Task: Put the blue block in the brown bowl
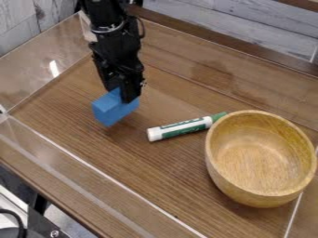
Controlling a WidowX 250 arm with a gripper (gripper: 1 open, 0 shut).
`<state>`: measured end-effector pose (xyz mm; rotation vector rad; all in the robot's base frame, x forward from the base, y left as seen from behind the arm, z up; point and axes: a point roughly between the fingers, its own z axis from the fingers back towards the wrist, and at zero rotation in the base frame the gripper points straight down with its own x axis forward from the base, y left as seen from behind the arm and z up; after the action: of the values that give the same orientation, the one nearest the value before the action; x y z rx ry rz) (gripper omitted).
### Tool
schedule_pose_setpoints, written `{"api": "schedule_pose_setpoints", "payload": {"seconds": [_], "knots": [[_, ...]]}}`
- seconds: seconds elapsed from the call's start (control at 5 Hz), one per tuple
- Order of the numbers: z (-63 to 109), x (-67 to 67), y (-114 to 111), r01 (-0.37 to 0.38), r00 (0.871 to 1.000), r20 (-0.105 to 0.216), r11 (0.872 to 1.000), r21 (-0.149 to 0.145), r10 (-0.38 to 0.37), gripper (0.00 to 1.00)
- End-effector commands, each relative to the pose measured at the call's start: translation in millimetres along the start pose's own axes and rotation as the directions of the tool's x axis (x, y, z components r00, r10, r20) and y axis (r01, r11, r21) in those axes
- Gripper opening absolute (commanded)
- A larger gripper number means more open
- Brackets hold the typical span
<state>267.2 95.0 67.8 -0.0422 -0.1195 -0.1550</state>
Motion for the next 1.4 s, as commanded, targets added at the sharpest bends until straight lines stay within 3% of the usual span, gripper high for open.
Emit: {"api": "schedule_pose_setpoints", "payload": {"seconds": [0.0, 1.2], "knots": [[28.6, 13.8, 9, -0.002, 0.996, 0.088, 0.999, 0.045, -0.002, 0.0], [52.0, 22.2, 13, -0.003, 0.98, 0.199, 1.0, 0.03, -0.003, 0.0]]}}
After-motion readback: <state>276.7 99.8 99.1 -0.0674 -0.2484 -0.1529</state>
